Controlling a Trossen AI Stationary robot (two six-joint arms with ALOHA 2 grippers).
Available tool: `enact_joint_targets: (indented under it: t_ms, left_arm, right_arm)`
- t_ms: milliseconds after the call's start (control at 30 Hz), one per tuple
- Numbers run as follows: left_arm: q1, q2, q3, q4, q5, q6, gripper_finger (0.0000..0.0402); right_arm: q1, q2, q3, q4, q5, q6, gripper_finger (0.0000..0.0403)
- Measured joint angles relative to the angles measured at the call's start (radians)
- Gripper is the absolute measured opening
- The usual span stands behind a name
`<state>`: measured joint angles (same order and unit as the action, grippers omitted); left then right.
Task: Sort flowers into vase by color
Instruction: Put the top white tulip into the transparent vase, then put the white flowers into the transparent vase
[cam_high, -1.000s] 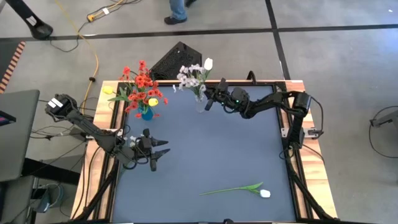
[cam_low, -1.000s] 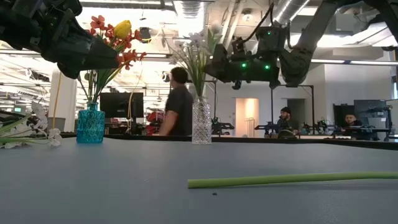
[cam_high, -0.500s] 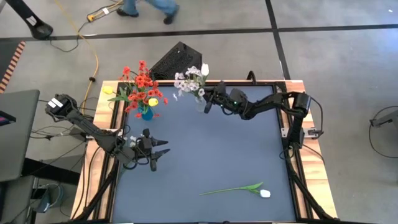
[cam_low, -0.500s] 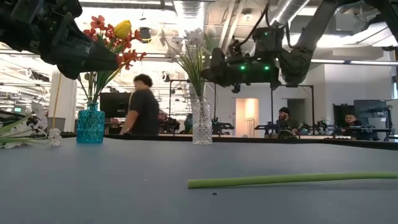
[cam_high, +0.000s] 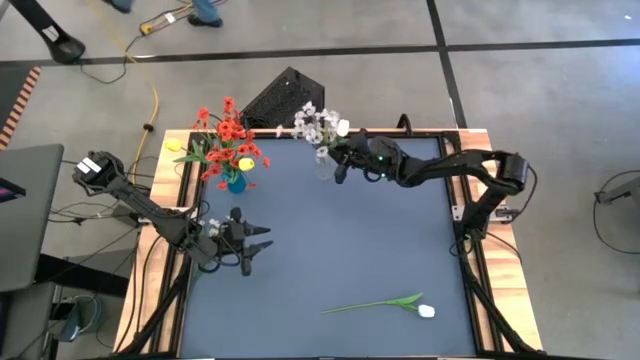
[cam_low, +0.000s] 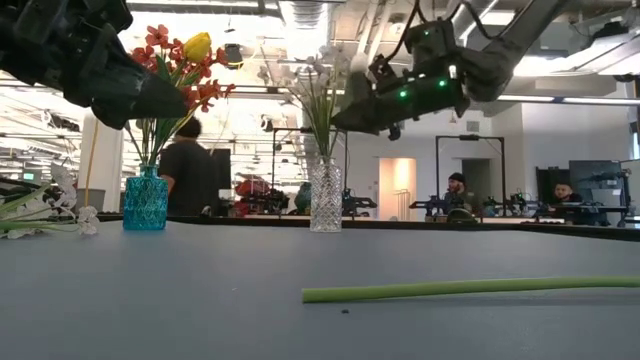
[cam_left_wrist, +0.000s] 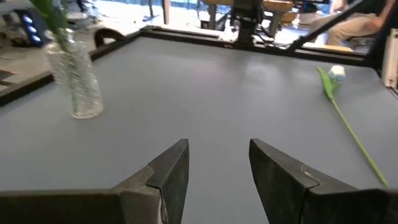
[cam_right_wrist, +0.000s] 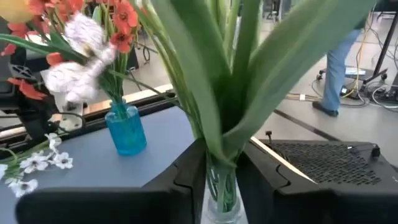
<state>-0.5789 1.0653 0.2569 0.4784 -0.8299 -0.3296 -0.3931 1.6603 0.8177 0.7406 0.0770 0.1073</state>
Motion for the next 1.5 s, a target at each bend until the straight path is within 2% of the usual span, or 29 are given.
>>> enact_joint_targets:
  t_ms: [200, 333, 433, 533, 633, 733, 867, 1000, 1133, 1500]
  left_arm:
    - [0.0, 0.0, 0.0, -0.019, 0.049, -0.046, 0.0157]
    - [0.0, -0.001, 0.0, -0.085, 0.051, -0.127, 0.0157]
    - [0.0, -0.002, 0.014, -0.177, 0.109, -0.222, 0.0157]
    - [0.0, -0.02, 0.097, -0.415, 0.21, -0.357, 0.0157]
    - [0.0, -0.026, 0.236, -0.809, 0.301, -0.543, 0.0157]
    - [-0.006, -0.004, 0.36, -1.122, 0.382, -0.768, 0.0157]
    - [-0.021, 0.041, 0.435, -1.356, 0.539, -0.986, 0.0157]
    - [-0.031, 0.093, 0.441, -1.457, 0.702, -1.107, 0.0157]
    - [-0.031, 0.153, 0.441, -1.497, 0.847, -1.153, 0.0157]
    - [-0.041, 0.292, 0.441, -1.529, 1.078, -1.133, 0.0157]
  right_arm:
    - [0.0, -0.058, 0.0, -0.147, -0.002, -0.013, 0.0156]
    - [0.0, -0.099, 0.0, -0.266, -0.008, -0.014, 0.0194]
    - [0.0, -0.131, 0.0, -0.361, -0.041, -0.01, 0.0217]
    - [0.009, -0.17, 0.0, -0.443, -0.07, -0.004, 0.0232]
    - [0.038, -0.194, 0.0, -0.493, -0.098, 0.017, 0.0235]
    - [0.084, -0.204, 0.0, -0.497, -0.133, 0.023, 0.0233]
    - [0.161, -0.199, 0.0, -0.504, -0.148, 0.013, 0.0233]
    - [0.232, -0.201, 0.0, -0.499, -0.149, -0.031, 0.0232]
    - [0.282, -0.201, 0.0, -0.484, -0.149, -0.063, 0.0232]
    - [0.355, -0.2, 0.0, -0.518, -0.148, -0.082, 0.0232]
